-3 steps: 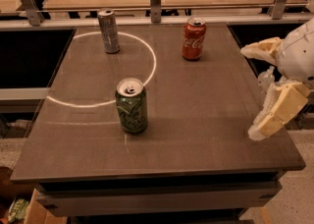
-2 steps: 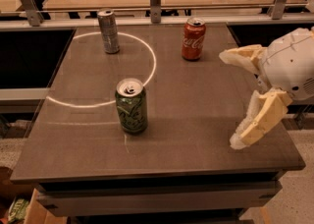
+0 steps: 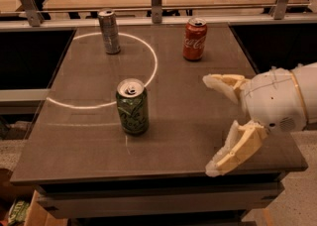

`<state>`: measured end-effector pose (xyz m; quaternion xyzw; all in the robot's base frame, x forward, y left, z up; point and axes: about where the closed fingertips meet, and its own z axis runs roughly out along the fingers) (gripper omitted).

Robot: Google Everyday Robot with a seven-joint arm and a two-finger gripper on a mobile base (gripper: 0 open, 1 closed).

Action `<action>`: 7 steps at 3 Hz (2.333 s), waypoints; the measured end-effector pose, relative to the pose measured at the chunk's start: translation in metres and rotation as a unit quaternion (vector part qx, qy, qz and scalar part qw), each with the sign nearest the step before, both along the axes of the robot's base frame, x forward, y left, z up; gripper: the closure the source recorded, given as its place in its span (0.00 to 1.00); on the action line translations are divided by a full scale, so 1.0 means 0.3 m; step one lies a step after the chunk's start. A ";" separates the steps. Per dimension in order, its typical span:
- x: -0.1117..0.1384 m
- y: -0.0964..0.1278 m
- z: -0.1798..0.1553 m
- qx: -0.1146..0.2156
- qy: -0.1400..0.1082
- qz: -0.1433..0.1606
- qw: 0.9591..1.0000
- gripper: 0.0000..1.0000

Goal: Knock green can over

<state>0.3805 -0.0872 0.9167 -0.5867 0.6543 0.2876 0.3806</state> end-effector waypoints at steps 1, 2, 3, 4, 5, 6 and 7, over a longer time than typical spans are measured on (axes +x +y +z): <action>0.007 0.029 -0.028 -0.027 -0.016 -0.023 0.999 0.00; 0.008 0.022 -0.036 -0.041 -0.022 -0.024 0.999 0.00; -0.028 0.048 -0.059 -0.038 -0.010 -0.060 0.997 0.00; -0.035 0.088 -0.156 -0.016 -0.004 -0.104 0.994 0.00; 0.034 0.126 -0.200 0.030 -0.043 -0.124 0.991 0.00; 0.109 0.155 -0.192 0.089 -0.084 -0.122 0.985 0.00; 0.186 0.177 -0.211 0.125 -0.097 -0.120 0.980 0.00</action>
Offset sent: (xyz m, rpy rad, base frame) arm 0.0019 0.0084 -0.0060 -0.0287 -0.0221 -0.0393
